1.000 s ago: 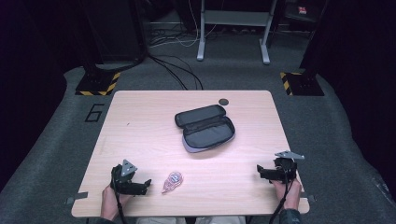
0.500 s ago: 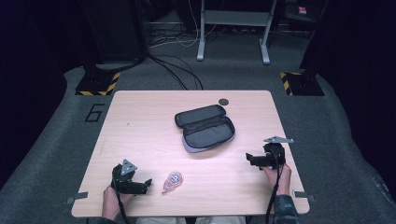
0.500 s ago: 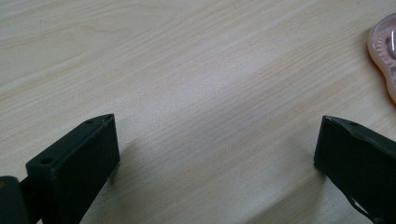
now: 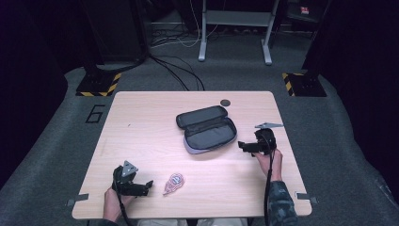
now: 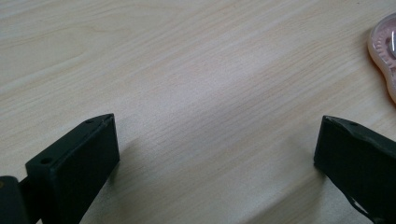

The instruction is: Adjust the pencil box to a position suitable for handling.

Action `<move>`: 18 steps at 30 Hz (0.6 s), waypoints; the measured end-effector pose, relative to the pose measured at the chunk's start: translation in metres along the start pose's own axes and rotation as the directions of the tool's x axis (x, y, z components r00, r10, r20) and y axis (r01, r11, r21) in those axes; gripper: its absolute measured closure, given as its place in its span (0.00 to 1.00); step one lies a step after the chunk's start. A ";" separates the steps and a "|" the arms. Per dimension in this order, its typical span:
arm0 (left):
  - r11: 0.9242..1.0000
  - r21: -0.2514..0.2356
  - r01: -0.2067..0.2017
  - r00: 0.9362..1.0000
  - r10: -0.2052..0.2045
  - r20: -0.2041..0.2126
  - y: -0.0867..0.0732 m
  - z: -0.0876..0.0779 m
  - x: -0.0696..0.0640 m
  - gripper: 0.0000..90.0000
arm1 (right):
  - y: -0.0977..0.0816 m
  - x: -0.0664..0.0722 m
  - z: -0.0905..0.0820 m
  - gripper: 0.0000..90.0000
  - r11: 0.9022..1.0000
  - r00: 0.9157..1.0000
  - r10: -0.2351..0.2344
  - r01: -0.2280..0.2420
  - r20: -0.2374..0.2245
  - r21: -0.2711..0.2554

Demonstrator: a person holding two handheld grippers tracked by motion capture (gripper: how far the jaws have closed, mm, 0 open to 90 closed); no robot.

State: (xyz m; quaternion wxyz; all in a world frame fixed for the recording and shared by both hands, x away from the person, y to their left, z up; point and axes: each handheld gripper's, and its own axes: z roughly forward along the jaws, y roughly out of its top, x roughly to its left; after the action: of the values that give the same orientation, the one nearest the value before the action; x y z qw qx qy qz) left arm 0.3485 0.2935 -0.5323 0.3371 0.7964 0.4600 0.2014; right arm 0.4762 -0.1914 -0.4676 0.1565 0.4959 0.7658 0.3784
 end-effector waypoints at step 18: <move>1.000 0.000 -0.005 1.000 0.005 0.000 0.000 0.000 0.000 0.00 | 0.058 -0.007 0.068 0.66 0.996 0.999 -0.021 0.017 0.045 0.088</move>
State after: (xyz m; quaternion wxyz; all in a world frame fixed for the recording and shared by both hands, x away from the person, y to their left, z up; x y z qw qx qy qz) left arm 0.3487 0.2938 -0.5322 0.3365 0.7977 0.4578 0.2021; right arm 0.5580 -0.1559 -0.4710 0.1556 0.5036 0.7826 0.3314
